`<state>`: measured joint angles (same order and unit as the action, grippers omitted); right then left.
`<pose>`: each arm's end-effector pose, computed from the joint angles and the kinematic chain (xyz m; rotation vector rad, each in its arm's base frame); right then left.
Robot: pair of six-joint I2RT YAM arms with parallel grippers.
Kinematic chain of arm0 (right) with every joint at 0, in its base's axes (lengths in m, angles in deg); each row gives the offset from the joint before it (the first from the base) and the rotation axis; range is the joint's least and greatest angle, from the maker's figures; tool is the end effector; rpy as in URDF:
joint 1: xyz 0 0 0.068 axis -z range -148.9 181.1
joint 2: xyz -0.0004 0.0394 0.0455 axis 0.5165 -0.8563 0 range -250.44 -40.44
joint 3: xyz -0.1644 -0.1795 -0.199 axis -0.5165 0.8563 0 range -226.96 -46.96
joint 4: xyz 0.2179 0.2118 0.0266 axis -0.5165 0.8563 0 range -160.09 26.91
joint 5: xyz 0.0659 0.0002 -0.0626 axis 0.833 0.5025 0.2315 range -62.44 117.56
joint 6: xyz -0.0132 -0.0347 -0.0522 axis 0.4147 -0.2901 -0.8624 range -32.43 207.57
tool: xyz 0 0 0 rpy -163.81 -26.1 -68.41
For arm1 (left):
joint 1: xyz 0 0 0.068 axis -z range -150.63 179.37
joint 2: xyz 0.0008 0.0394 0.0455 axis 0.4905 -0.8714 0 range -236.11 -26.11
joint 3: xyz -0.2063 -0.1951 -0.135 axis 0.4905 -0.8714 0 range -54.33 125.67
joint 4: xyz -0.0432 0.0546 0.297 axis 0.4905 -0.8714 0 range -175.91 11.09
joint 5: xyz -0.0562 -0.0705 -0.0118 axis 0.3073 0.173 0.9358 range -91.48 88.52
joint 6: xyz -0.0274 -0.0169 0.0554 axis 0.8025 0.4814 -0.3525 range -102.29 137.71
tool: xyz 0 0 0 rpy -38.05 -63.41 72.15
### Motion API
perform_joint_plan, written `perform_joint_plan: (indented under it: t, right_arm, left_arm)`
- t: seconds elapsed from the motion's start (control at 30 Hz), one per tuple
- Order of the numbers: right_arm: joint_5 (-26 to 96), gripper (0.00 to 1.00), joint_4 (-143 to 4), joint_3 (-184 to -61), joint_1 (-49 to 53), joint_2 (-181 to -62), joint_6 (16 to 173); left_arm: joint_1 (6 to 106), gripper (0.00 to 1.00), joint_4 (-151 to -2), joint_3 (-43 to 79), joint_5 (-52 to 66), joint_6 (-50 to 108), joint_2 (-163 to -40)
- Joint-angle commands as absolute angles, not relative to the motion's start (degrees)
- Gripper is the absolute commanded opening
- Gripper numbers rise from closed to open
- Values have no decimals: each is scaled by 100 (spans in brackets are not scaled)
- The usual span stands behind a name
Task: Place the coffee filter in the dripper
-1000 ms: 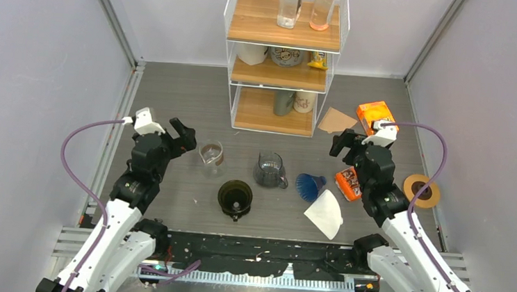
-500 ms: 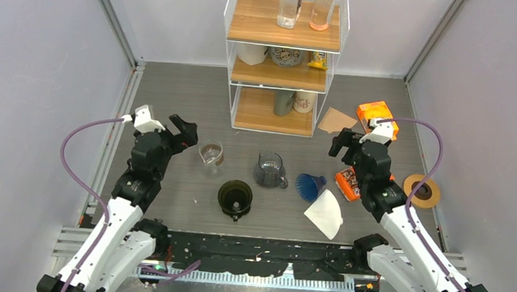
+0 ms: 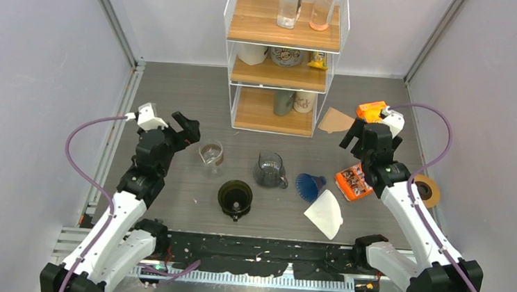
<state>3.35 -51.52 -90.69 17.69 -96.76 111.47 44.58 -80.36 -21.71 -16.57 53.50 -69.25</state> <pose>0.2469 0.0381 0.3022 0.4338 2.0166 -0.0466 0.2086 -0.0433 0.3039 -0.5062 1.7175 -0.4082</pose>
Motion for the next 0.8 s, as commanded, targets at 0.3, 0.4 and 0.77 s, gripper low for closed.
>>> perform_joint_plan:
  t: [0.3,0.4,0.77]
  right_arm:
    - [1113,95,-4518,-9484,2120,-9870,11062]
    - [1764,95,-4604,-9540,2125,-9848,10937]
    - [2532,96,-4664,-10116,-79,-10565,10091]
  left_arm:
    - [4439,99,-7745,-2217,-1875,5328,-6956]
    - [4433,99,-7774,-2201,-1858,5343,-6938]
    - [4440,99,-7825,-2177,-1767,5370,-7076]
